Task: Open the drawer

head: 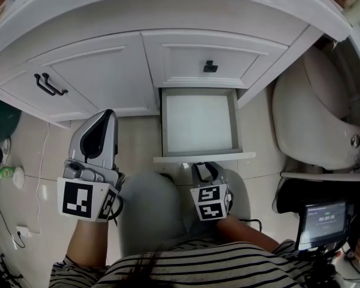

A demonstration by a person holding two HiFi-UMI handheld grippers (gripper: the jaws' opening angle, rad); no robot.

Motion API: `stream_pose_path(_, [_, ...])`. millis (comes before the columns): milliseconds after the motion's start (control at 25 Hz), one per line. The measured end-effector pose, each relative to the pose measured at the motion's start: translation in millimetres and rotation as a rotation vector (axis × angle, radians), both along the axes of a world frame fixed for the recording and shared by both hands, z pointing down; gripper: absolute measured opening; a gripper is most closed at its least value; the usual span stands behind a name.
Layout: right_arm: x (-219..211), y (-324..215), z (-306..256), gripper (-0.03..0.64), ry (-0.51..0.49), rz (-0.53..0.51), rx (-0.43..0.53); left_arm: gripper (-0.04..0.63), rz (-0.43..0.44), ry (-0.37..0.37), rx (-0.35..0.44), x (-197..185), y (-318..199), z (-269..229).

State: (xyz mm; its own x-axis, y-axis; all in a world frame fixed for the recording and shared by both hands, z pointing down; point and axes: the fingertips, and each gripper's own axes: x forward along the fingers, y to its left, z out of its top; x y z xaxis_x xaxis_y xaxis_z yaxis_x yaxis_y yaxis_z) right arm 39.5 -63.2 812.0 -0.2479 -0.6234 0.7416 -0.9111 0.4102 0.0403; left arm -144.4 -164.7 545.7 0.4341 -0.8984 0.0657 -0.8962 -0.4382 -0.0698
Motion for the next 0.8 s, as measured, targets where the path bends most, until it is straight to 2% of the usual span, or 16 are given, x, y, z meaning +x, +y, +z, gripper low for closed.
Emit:
stream_pose_path(160, [1.5, -1.8, -18.4, 0.121, 0.023, 0.053, -0.091, 0.015, 0.054, -0.015, -0.058, 13.7, -17.6, -6.2])
stream_pose_path(200, [0.9, -0.7, -35.2, 0.065, 0.009, 0.072, -0.106, 0.015, 0.066, -0.017, -0.078, 17.0, -20.0, -14.4])
stream_pose_path(280, [-3.6, 5.2, -82.8, 0.040, -0.037, 0.095, -0.113, 0.015, 0.092, -0.024, -0.108, 24.7, -17.5, -40.5])
stream_pose_path(400, [-7.1, 9.5, -175.7, 0.003, -0.077, 0.094, -0.046, 0.015, 0.120, -0.025, -0.126, 37.3, -0.8, -97.2])
stream_pose_path(520, [-4.2, 9.2, -277.2, 0.003, -0.092, 0.084, 0.038, 0.015, 0.115, -0.010, -0.163, 43.6, 25.5, -162.6])
stream_pose_path(640, [-0.8, 15.6, -377.5, 0.003, -0.101, 0.080, 0.098, 0.015, 0.110, -0.032, -0.216, 47.3, 59.3, -233.5])
stream_pose_path(800, [-1.2, 35.5, -497.4, 0.003, -0.106, 0.049, 0.158, 0.015, 0.121, -0.034, -0.212, 58.7, 107.9, -339.2])
